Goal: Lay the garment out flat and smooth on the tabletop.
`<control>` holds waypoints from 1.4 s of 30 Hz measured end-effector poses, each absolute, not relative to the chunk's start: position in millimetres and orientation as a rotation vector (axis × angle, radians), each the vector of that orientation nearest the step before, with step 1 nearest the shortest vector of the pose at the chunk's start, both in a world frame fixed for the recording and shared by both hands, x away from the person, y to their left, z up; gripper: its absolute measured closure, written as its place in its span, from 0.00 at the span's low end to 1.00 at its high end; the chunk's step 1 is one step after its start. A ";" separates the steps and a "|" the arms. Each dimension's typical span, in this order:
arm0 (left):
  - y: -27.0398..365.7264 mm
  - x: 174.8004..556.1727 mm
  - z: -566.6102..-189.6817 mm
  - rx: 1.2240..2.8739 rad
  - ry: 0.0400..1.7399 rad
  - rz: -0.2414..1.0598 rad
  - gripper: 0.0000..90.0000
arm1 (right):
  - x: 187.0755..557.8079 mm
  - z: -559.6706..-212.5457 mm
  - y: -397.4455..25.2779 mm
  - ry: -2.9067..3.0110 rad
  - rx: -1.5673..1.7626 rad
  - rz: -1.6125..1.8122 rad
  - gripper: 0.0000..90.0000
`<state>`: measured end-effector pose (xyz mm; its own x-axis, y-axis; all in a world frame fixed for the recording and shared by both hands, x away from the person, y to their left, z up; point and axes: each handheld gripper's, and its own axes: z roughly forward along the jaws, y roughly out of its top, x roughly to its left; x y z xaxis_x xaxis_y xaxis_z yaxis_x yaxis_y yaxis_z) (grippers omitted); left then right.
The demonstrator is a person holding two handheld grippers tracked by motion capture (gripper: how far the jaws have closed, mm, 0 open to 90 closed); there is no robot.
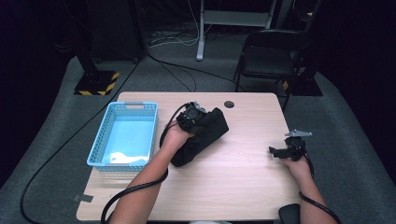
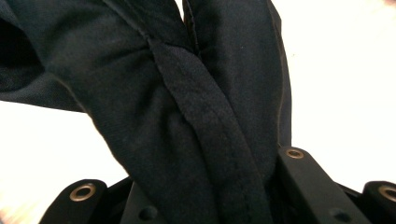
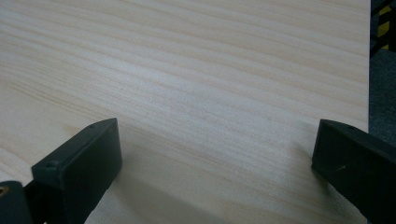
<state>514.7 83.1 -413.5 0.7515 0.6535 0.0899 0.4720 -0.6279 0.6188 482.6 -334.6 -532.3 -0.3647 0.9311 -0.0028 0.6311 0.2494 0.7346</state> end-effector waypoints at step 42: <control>55.6 512.9 -476.9 2.227 1.019 0.329 0.77 | 482.5 -532.3 -334.5 2.087 1.420 0.911 0.01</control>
